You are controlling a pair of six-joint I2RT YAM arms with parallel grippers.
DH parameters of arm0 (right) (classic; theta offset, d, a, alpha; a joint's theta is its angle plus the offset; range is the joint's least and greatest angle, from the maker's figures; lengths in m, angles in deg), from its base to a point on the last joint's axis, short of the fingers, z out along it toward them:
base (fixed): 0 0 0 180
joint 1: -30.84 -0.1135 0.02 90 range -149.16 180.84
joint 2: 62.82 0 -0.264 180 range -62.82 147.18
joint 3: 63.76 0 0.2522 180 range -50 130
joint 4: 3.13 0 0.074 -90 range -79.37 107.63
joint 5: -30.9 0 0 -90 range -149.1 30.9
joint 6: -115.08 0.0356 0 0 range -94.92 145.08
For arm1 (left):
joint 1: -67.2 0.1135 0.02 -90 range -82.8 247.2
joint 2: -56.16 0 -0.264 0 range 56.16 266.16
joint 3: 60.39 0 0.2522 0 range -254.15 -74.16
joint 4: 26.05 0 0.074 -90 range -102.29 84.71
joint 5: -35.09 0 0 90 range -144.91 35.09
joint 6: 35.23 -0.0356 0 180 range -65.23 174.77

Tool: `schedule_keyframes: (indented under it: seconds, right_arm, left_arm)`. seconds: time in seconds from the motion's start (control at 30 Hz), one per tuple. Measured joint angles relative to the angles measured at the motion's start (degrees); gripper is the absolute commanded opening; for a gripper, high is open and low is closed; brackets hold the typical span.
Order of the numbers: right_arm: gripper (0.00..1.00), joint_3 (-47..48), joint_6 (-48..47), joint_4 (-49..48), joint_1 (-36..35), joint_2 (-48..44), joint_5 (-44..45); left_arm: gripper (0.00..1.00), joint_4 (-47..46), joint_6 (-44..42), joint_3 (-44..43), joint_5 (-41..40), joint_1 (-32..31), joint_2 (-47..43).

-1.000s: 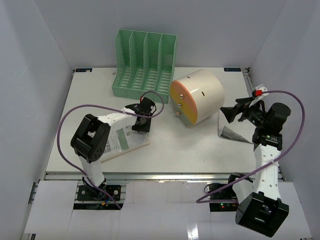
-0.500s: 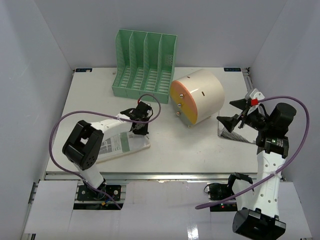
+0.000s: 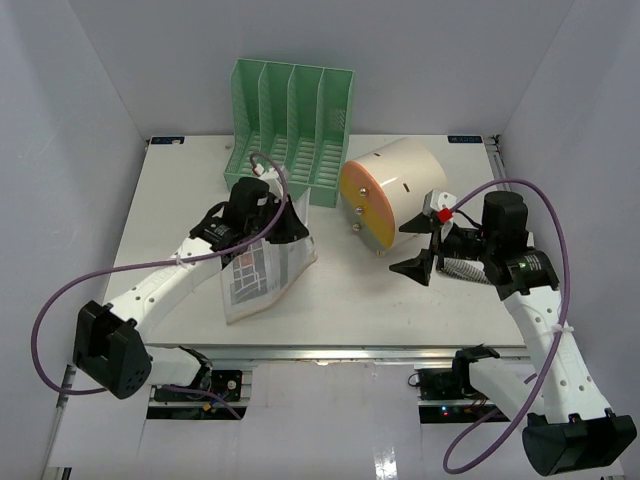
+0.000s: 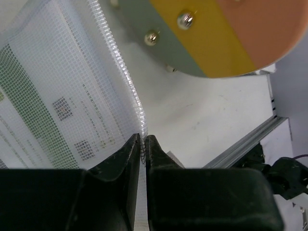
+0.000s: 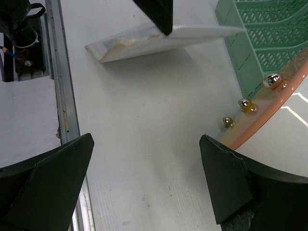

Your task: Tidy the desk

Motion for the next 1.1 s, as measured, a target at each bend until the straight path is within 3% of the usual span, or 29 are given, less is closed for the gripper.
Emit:
schedule_keyframes:
  seconds: [0.3,0.8,1.1]
  right_arm:
    - [0.98,-4.67,2.29,-3.93,-1.12,0.52,4.93]
    - [0.98,-13.95,2.18,-9.00,-1.01,-2.27,7.79]
    - [0.98,-17.09,1.07,-10.11,-0.17,-2.28,7.69]
  left_arm:
    - [0.00,4.88,-5.09,-19.70,5.30,8.49,2.35]
    - [0.00,11.50,-11.89,-59.16,13.32,15.36,26.06]
    - [0.00,10.32,-12.48,-67.90,15.85,18.71,30.52]
